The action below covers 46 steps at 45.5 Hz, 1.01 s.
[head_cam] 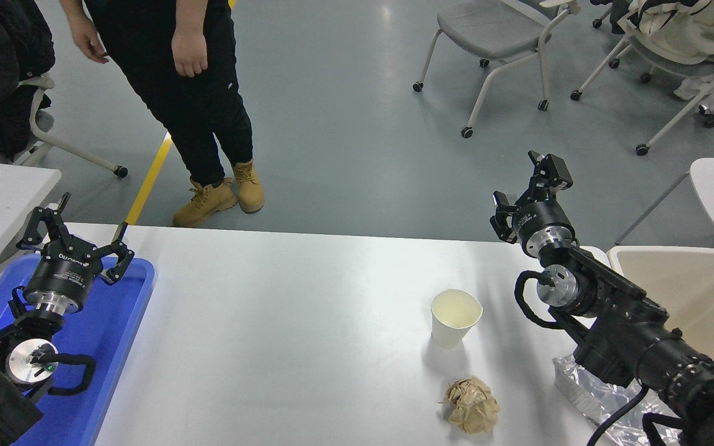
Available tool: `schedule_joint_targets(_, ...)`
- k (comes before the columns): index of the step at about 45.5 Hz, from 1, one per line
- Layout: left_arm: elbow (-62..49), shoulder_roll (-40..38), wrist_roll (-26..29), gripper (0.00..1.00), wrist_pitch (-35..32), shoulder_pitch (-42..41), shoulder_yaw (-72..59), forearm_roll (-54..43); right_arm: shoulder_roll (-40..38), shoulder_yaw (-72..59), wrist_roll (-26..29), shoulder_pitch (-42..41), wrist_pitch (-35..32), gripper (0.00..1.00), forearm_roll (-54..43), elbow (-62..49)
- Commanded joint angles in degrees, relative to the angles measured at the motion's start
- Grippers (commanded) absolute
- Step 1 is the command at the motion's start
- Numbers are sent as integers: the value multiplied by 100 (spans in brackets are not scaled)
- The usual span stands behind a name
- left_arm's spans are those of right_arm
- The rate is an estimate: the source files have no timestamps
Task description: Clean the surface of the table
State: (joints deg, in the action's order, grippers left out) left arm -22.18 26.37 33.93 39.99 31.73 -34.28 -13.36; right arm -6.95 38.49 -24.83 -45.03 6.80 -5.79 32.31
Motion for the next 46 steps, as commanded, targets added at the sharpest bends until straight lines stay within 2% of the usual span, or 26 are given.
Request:
schedule_joint_targets(1,-6,0,0,100,0,0,0,0,-17,-79,5,-23,67,99,-1,3)
schedule_joint_targets(24,-6,0,0,100,0,0,9,0,0,-307,5,-322,84,99,-1,-76)
schedule_joint_targets(36,-6,9,9,100,0,0,9,0,-17,-562,5,-305,339,99,8,-94)
schedule_joint_targets(46,3,9,9,100,0,0,9,0,-307,-588,57,-296,357,99,8,-32)
